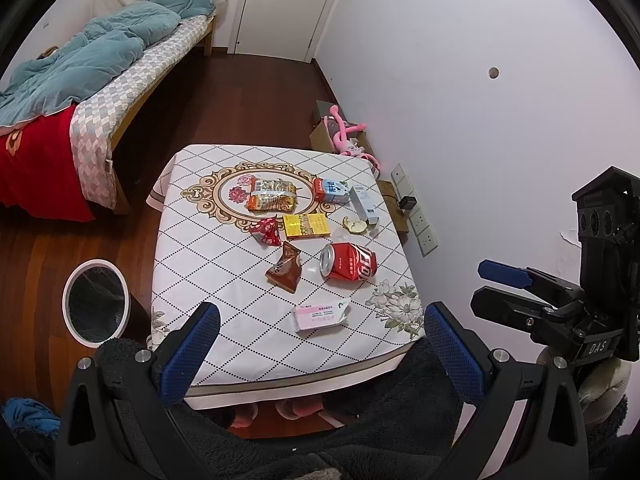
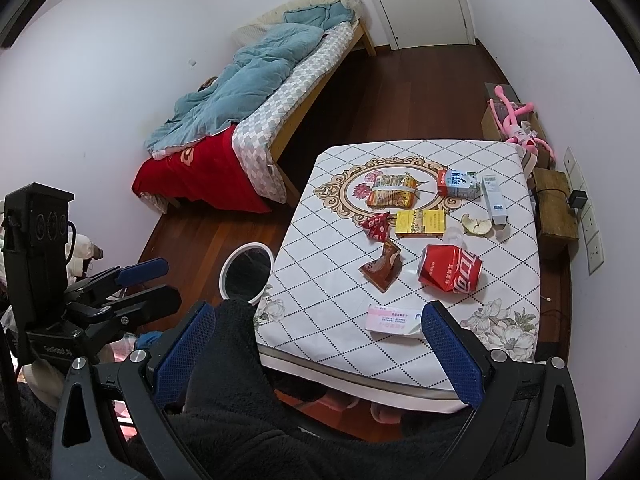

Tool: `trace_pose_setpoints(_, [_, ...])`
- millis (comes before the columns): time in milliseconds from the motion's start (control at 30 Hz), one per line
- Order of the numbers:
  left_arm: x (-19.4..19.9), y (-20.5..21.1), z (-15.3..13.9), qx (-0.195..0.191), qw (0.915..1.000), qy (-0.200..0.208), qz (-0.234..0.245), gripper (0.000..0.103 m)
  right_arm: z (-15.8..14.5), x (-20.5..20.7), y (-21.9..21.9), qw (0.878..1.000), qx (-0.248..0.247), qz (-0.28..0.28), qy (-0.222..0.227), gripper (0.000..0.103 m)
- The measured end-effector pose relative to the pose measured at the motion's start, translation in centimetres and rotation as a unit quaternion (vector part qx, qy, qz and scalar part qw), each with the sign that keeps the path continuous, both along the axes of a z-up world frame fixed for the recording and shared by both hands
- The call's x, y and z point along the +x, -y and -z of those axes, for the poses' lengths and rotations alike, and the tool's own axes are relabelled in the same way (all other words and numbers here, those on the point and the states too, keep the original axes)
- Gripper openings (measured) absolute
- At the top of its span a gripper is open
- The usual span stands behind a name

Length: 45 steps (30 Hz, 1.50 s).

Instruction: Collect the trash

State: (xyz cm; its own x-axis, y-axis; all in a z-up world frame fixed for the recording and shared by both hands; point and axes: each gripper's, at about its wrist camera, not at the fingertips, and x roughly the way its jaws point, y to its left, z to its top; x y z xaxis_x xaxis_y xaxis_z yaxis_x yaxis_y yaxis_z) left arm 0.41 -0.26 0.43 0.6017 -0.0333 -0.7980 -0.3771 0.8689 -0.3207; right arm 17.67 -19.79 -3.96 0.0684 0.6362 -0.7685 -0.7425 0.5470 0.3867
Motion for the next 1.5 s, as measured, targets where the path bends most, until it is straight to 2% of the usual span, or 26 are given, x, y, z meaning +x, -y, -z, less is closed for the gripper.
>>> trace_pose_setpoints(1500, [-0.13, -0.18, 0.49, 0.001, 1.0, -0.001, 0.002, 0.103, -0.08, -0.06, -0.14, 1.0, -0.003, 0.0, -0.002, 0.103])
